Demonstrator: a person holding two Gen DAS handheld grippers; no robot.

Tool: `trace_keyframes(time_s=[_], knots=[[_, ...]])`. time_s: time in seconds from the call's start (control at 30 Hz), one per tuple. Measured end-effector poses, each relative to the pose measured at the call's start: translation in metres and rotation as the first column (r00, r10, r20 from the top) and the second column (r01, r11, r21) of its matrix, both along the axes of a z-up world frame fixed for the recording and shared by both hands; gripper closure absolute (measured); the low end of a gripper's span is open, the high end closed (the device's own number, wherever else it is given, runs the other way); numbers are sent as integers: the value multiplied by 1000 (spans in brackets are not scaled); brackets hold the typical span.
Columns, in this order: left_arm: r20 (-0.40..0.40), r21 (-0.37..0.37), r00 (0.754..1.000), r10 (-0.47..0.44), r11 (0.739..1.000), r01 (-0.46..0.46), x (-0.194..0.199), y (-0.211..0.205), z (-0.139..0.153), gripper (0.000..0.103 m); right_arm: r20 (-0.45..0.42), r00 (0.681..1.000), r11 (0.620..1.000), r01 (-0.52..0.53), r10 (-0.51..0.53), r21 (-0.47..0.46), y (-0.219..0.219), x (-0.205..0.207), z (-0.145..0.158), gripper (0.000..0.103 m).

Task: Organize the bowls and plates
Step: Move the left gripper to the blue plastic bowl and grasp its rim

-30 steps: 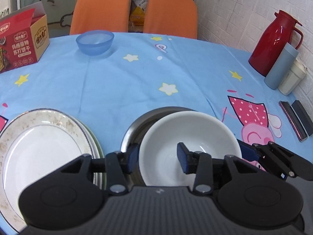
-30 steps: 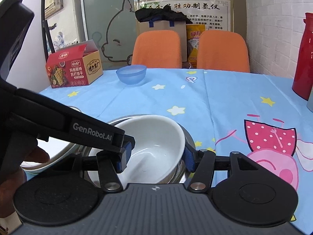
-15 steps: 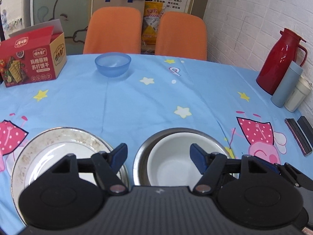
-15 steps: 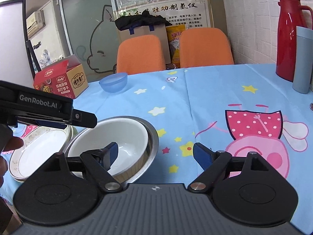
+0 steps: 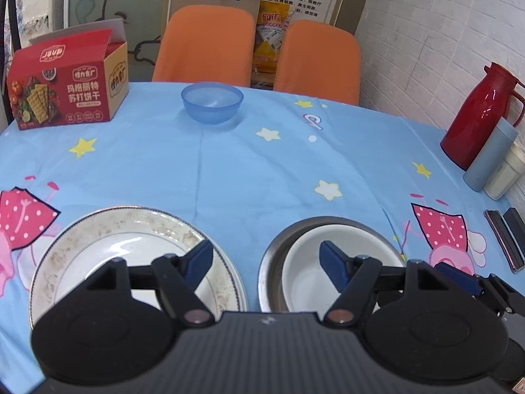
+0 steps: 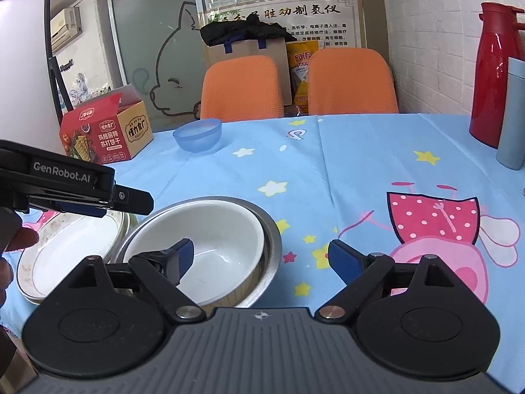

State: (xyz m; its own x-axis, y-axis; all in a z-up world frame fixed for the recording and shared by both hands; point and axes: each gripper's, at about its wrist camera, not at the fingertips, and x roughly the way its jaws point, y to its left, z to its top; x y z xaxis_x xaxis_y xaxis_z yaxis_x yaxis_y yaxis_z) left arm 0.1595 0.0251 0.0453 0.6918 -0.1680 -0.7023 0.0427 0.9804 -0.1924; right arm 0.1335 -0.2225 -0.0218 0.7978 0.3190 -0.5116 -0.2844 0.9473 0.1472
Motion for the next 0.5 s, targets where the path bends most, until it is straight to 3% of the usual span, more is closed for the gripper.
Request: trace_keyframes(time_s=[0.3,0.5], knots=[[7,6,1000,31,1000,-31,24,36,11,30,45,991,989,-118,123,-90,32,32,30,0],[40,-4,993,114,993,-114,80,81,26,28,71,978,962,-180,198,-205,54,90,58,0]])
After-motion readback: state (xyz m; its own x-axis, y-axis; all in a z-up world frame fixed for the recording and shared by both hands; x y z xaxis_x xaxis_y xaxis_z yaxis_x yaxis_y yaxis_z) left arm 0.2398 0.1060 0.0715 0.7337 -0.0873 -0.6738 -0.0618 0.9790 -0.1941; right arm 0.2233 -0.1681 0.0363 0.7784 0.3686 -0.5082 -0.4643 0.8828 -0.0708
